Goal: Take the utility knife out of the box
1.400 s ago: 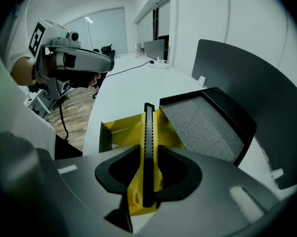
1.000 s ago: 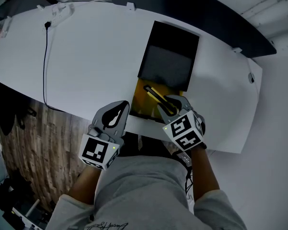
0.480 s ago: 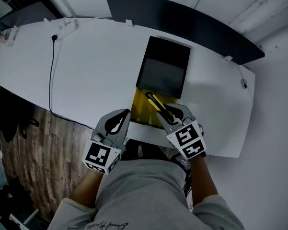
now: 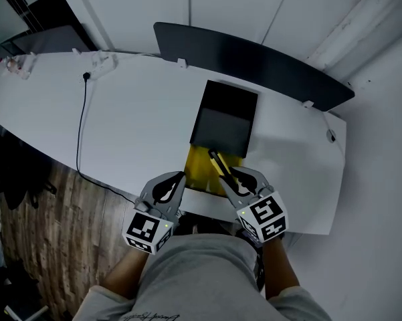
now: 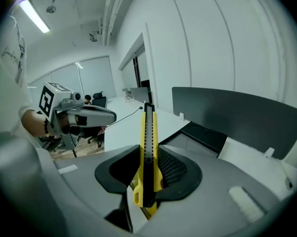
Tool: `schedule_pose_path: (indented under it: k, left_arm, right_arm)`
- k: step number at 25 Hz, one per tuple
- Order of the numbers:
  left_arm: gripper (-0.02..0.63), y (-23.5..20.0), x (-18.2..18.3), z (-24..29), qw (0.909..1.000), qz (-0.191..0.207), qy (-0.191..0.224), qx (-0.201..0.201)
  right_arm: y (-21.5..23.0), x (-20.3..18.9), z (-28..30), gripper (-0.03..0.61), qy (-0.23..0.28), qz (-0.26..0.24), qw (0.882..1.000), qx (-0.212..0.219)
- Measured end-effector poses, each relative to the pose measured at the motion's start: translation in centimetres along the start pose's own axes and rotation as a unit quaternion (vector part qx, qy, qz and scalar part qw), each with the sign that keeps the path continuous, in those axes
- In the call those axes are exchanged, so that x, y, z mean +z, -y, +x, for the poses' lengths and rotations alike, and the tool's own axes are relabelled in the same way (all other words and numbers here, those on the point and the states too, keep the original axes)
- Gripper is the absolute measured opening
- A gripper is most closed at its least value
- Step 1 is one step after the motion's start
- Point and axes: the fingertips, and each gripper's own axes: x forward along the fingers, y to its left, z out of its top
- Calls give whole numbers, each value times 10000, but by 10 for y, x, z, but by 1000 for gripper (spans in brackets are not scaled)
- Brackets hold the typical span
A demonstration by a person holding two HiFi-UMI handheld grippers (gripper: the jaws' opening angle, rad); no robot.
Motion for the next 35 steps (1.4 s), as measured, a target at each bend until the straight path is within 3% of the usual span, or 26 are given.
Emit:
schedule_pose_path:
  k: [16,35]
  left_arm:
    - [0,12,22,-13,9998,95,192,-26]
    - [0,7,26,-18,9996,115,253,84]
  right_arm:
    - [-21,23,-24,132,525,53,9986,-17]
    - [-21,24,-25,132,558,-30,9984,-49]
